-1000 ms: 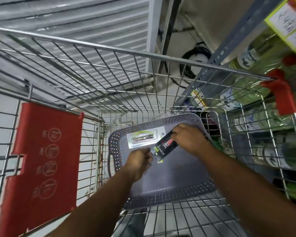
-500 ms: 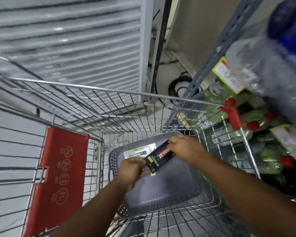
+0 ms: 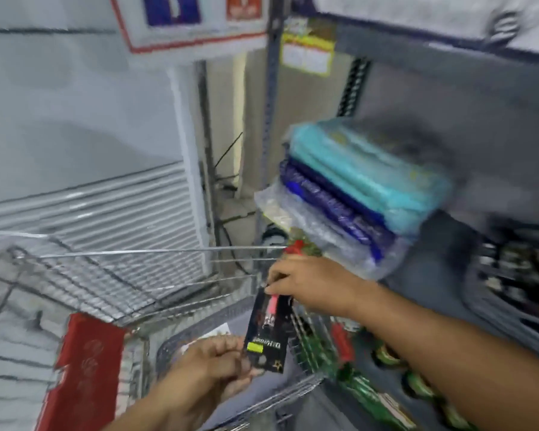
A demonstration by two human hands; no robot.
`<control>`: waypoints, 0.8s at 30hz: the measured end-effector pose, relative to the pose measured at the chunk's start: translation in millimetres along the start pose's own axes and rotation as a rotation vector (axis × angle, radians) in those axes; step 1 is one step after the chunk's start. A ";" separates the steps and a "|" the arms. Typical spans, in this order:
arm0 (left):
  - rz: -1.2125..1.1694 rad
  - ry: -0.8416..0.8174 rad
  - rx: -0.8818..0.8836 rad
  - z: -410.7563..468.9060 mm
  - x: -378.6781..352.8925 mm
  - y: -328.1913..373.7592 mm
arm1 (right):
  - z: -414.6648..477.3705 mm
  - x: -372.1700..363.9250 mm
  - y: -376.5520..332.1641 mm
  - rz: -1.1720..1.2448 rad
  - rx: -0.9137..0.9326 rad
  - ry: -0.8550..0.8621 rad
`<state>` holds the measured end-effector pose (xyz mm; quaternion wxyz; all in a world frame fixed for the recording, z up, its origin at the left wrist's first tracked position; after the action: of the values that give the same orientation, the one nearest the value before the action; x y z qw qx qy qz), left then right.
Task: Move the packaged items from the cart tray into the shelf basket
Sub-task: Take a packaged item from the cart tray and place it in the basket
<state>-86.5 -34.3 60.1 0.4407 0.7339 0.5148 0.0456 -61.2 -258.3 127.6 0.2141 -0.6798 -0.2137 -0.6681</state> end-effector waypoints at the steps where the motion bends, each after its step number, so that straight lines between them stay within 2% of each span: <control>1: 0.007 -0.019 0.000 -9.8 -18.2 -1.7 | -21.6 12.9 -4.6 0.034 -0.036 0.044; 4: 0.018 -0.110 -0.019 -28.7 -76.3 -8.8 | -96.2 41.2 -16.4 0.095 -0.141 0.152; 8: 0.097 -0.219 -0.034 -41.2 -151.7 -20.2 | -196.2 64.1 -25.6 0.259 -0.400 0.304; 12: 0.145 -0.341 -0.038 -47.2 -238.7 -36.4 | -297.8 83.5 -34.8 0.289 -0.625 0.435; 19: 0.232 -0.536 -0.014 -36.0 -369.6 -55.5 | -444.4 100.3 -31.2 0.151 -0.948 0.455; 24: 0.299 -0.564 -0.004 -9.2 -435.5 -53.2 | -511.6 105.3 -15.0 0.266 -1.149 0.519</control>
<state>-332.2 -371.0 197.2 0.5558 0.7844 0.2586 -0.0944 -486.0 -540.6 241.0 -0.0583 -0.5230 0.3230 -0.7866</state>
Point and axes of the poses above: each hand's wrist, its own z-axis towards the middle knuckle, its own x-axis out of the back of the hand, y = z × x, the point moved 1 cm from there along z, towards the middle knuckle, and after that the axes turned 4 degrees about x, right-handed, at the moved point
